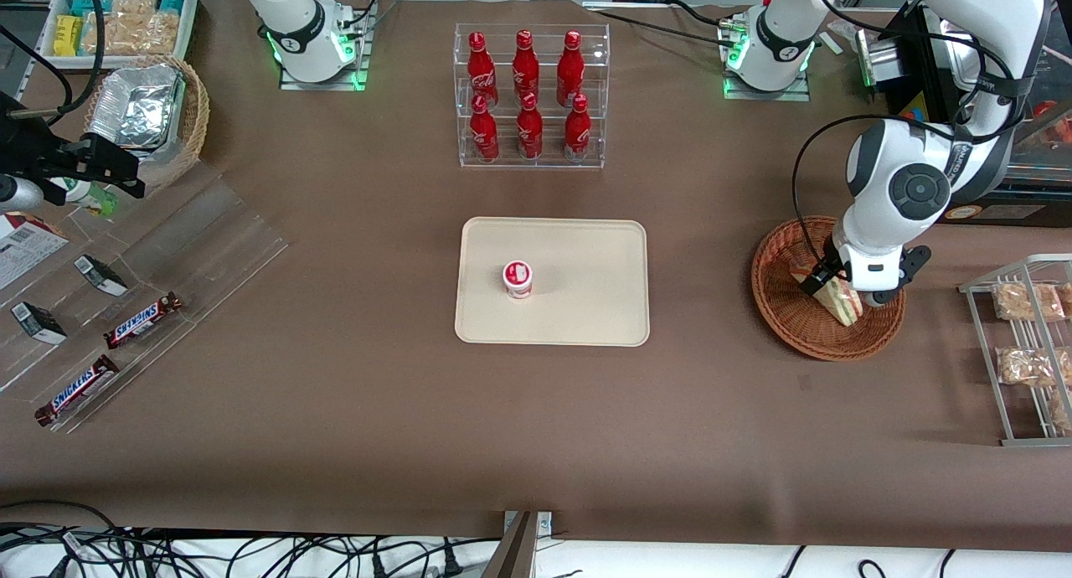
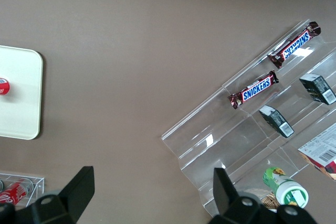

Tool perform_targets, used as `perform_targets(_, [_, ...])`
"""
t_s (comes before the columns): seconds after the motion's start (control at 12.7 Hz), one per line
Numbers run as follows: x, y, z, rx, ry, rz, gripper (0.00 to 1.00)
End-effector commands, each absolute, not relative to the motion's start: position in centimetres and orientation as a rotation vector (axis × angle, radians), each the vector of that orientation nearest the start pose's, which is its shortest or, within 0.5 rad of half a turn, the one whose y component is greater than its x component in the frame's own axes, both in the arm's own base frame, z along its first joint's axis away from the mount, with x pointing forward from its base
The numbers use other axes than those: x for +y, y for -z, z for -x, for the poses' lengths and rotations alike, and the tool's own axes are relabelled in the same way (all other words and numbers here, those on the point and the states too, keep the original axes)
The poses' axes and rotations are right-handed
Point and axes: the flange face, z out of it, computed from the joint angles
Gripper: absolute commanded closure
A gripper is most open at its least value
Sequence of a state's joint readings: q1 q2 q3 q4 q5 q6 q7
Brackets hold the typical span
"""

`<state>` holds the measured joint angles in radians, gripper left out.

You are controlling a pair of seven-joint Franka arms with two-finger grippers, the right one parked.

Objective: Place sandwich from basket to tray
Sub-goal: 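Close the left gripper on the sandwich's crust edge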

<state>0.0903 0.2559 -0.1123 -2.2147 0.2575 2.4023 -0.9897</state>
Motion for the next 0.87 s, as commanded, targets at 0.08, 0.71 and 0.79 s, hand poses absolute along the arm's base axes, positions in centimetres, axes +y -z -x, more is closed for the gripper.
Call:
perform_targets(0.08, [-0.63, -25.84, -54.1, -1.087, 0.055, 2.764, 0.0])
perform_targets(0.71, [-0.36, -26.5, -54.98, -1.095, 0.081, 2.766, 0.25])
perform_targets(0.79, [-0.27, -26.42, -54.97, -1.097, 0.079, 2.765, 0.39])
